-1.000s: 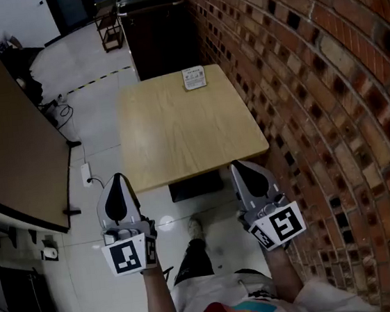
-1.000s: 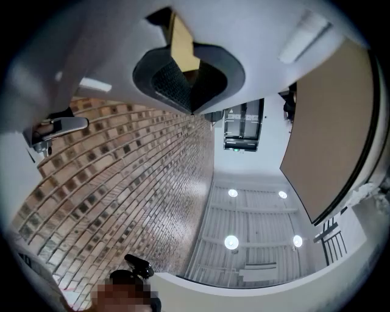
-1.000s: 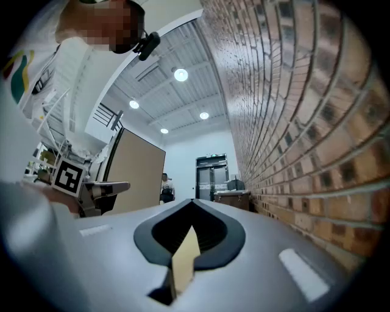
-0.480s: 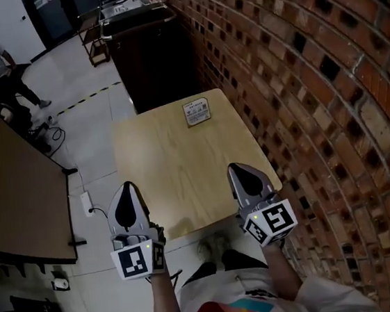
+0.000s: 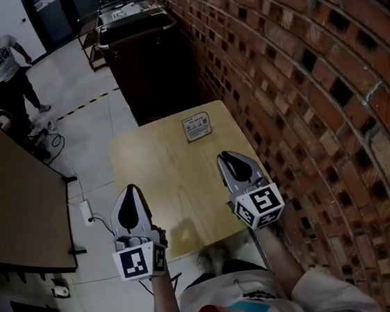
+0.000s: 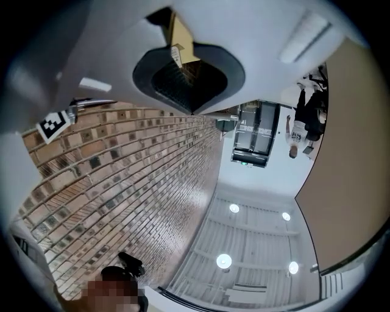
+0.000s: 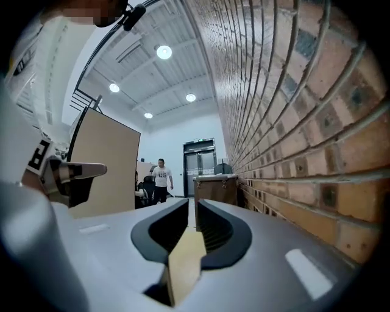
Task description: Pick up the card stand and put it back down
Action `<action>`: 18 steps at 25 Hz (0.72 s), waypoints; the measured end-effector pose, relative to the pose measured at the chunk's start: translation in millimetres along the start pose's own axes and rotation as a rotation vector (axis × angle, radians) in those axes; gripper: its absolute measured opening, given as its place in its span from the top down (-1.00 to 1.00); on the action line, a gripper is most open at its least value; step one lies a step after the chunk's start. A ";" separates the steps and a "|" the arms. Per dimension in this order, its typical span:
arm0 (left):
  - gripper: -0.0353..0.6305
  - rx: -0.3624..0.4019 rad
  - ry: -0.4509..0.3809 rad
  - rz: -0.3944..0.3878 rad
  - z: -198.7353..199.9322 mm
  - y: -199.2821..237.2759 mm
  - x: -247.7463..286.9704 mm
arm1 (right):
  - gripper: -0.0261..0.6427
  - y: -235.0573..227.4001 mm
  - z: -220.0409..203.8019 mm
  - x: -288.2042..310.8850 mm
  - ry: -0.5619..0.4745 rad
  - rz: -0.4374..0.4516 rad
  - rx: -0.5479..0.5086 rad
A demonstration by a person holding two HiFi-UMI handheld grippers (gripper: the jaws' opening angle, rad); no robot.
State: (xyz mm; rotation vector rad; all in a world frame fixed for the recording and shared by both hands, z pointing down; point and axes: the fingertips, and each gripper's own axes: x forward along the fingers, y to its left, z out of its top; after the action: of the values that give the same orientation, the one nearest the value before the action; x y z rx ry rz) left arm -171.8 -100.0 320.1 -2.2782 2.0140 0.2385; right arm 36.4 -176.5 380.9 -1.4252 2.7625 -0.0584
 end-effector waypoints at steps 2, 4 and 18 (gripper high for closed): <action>0.88 -0.009 0.019 -0.004 -9.5 1.8 5.0 | 0.40 -17.1 -5.9 43.8 0.015 -0.005 -0.019; 0.88 -0.018 0.043 -0.008 -22.4 4.0 11.4 | -0.29 -39.8 -25.6 97.3 0.090 -0.035 -0.071; 0.88 -0.021 0.267 0.104 -105.1 60.9 14.0 | -0.80 -136.5 -212.5 253.7 0.585 -0.170 0.092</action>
State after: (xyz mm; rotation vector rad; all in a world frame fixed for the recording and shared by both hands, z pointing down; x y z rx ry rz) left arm -224.7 -139.3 423.1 -2.3281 2.2679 -0.0415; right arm -9.4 -458.4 596.7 -1.8571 2.9870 -0.7047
